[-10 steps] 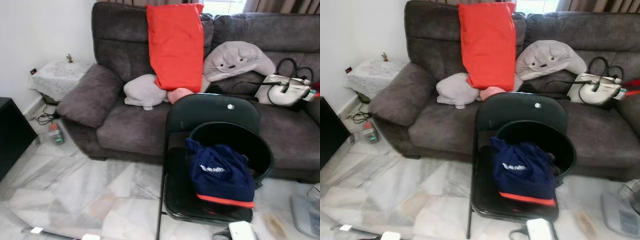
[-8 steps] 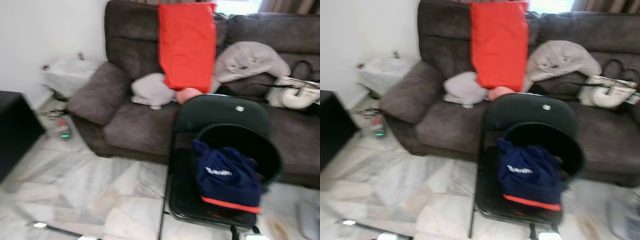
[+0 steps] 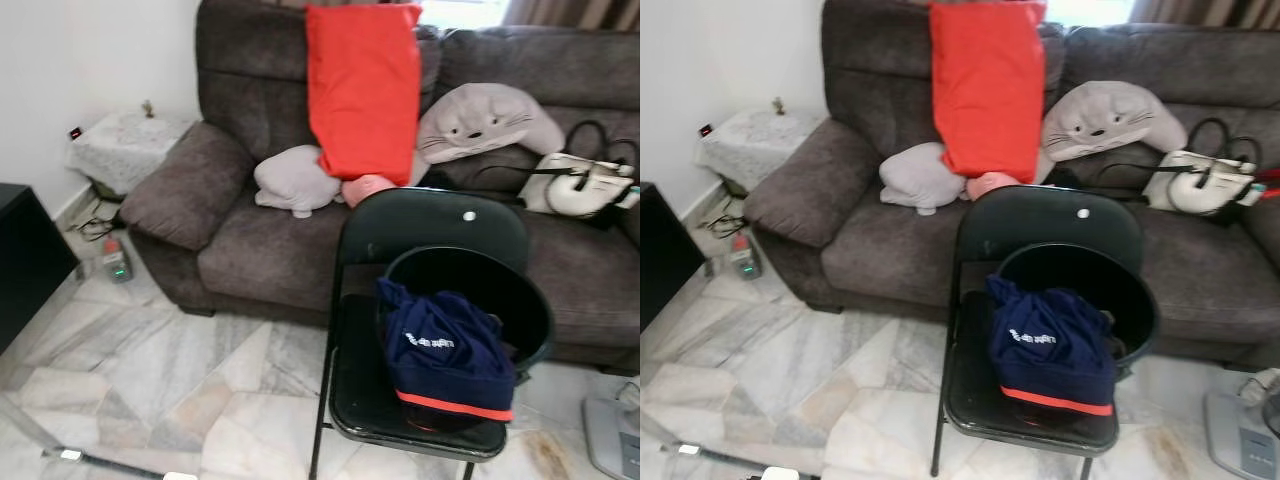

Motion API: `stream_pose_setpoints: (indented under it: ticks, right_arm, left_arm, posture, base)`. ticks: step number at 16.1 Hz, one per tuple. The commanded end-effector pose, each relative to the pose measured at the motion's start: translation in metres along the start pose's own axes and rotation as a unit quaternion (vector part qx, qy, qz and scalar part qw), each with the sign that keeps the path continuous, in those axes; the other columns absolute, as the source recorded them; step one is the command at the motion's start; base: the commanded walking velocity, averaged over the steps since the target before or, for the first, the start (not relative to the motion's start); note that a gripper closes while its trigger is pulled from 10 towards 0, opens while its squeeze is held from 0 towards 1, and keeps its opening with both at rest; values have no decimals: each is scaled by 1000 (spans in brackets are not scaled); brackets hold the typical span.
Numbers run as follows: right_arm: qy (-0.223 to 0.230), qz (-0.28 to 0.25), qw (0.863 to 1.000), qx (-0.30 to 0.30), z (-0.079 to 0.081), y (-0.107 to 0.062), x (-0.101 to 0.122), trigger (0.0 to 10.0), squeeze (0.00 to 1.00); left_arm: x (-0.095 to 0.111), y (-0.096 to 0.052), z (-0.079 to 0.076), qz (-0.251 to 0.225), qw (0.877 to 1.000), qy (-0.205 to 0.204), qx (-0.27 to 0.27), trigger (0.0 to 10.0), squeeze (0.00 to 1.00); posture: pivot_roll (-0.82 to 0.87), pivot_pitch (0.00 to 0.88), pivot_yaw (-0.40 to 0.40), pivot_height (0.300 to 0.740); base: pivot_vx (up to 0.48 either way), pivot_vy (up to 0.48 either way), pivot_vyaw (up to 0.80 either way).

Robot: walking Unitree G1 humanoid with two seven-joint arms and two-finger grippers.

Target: Hang hanger

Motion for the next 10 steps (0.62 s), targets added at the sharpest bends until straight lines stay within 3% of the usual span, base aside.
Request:
stream_pose_setpoints:
  ticks: [1, 2, 3, 4, 5, 6, 10]
  right_arm:
    - [-32, -10, 999, -22, -9, 2, 5, 10000, 1000]
    - [-75, -48, 993, -82, -32, 9, 19, 10000, 1000]
    - [-83, -56, 991, -92, -37, 10, 23, 10000, 1000]
    - [-100, -88, 984, -115, -57, 7, 55, 10000, 1000]
    - [-99, -106, 983, -115, -61, 7, 71, 10000, 1000]
    - [-91, -120, 983, -108, -58, 9, 83, 10000, 0]
    - [-97, -110, 987, -72, -44, 12, 90, 10000, 0]
  left_arm:
    - [-8, -1, 1, 12, 1000, 5, 1, 10000, 0]
    - [-8, -1, 1, 11, 1000, 5, 0, 10000, 0]
    - [-8, -1, 1, 11, 1000, 5, 0, 10000, 0]
    - [-7, -1, 0, 11, 1000, 4, 0, 10000, 0]
    - [-7, -1, -1, 11, 1000, 5, -1, 10000, 0]
    - [-6, -1, -2, 10, 1000, 4, -2, 10000, 0]
    - [-6, -1, -2, 11, 1000, -1, -1, 10000, 0]
  posture:
    - [-113, 7, 1, 740]
    - [-113, 1, -1, 740]
    - [-116, 1, -1, 740]
    - [-116, 2, 0, 740]
    - [-114, 5, 1, 740]
    - [-116, 15, -1, 740]
    - [-109, 26, -3, 740]
  base:
    - [0, 0, 0]
    - [0, 0, 0]
    - [0, 0, 0]
    - [0, 0, 0]
    - [0, 0, 0]
    - [0, 0, 0]
    - [0, 0, 0]
Point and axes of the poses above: a point about 5 cm out from each wrist's last joint towards the gripper, its own y axis pointing out of the wrist towards the gripper, its own x axis along the axis of the wrist's last joint, z = x × y, the point moved 6 cm from there along y, pointing out of the wrist towards the gripper, and after that the axes turned 13 degrees about -y, right-handed, at the moved point
